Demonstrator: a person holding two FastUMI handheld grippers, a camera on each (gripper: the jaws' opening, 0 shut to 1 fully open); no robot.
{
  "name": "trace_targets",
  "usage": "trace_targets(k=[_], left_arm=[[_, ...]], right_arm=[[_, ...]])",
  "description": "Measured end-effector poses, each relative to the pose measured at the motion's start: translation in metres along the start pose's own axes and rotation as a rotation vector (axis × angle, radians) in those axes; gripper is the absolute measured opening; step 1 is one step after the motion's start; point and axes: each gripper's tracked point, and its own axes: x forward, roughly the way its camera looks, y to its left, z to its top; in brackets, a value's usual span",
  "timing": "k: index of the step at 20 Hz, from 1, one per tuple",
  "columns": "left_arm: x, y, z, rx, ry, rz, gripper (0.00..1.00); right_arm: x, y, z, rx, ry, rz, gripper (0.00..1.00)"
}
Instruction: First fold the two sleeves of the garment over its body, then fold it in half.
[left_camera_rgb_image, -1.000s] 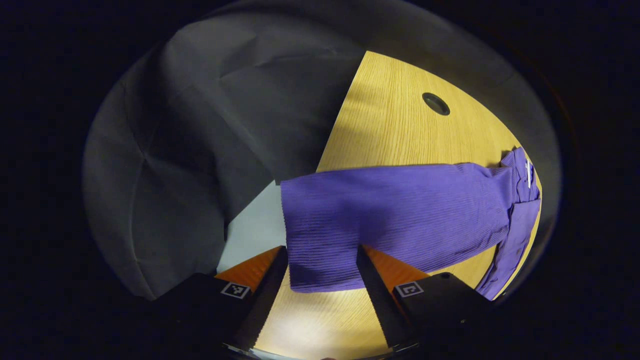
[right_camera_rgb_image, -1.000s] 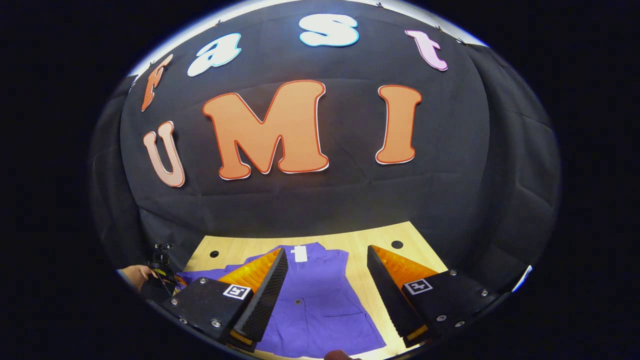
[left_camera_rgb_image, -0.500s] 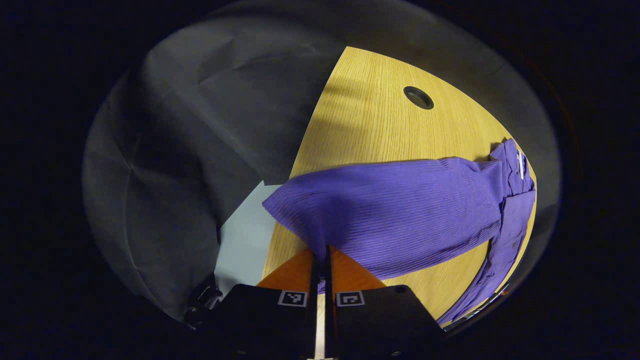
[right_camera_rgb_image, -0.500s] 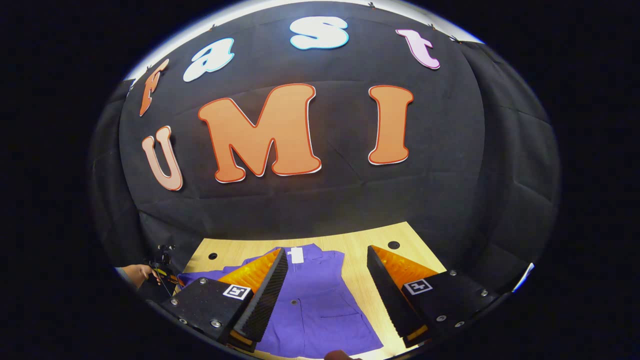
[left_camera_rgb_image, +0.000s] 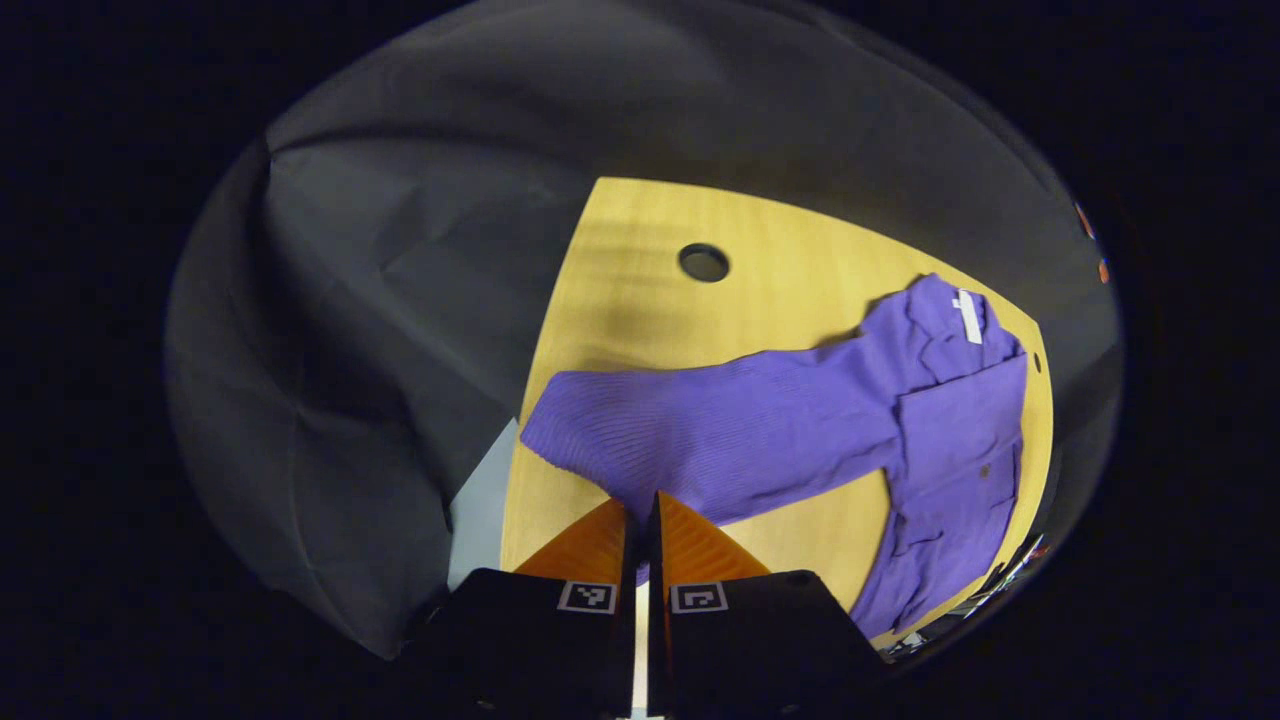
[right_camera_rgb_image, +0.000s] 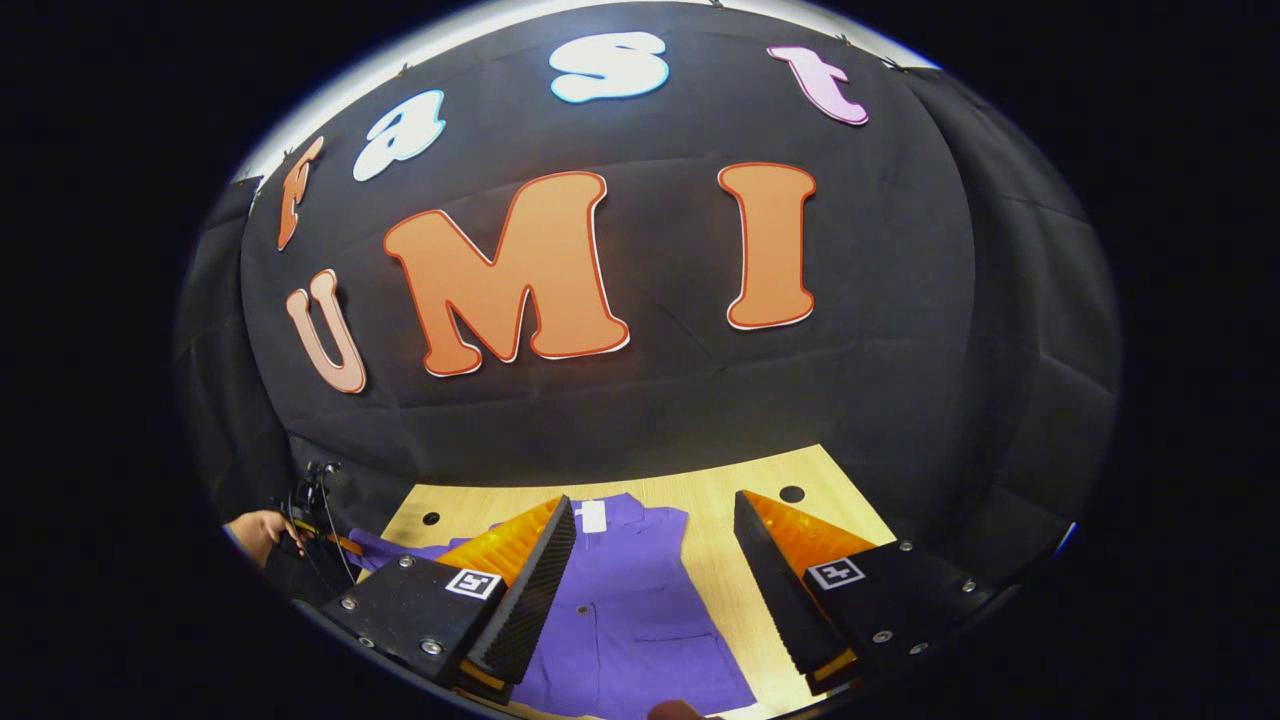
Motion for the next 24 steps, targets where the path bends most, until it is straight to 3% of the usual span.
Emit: trace_targets(k=[4, 5, 10, 18, 24], left_arm=[[-0.046, -0.073, 0.029, 0.070, -0.063, -0.044, 0.06], [-0.057, -0.092, 0.037, 0.094, -0.080, -0.054, 0.06], [-0.113, -0.181, 0.074, 0.207, -0.132, -0.102, 0.05], [-0.113, -0.379, 0.093, 0.381, -0.133, -0.204, 0.06], [-0.096, -0.495, 0.082, 0.483, -0.085, -0.269, 0.06]], right_arm=[[0.001, -0.023, 0.007, -0.021, -0.019, 0.014, 1.00], [0.001, -0.028, 0.007, -0.028, -0.020, 0.016, 0.95], [0.007, -0.054, 0.004, -0.049, -0.016, 0.041, 0.95], [0.009, -0.105, 0.001, -0.017, -0.021, 0.053, 0.95], [0.010, -0.150, -0.008, 0.021, -0.008, 0.019, 0.95]])
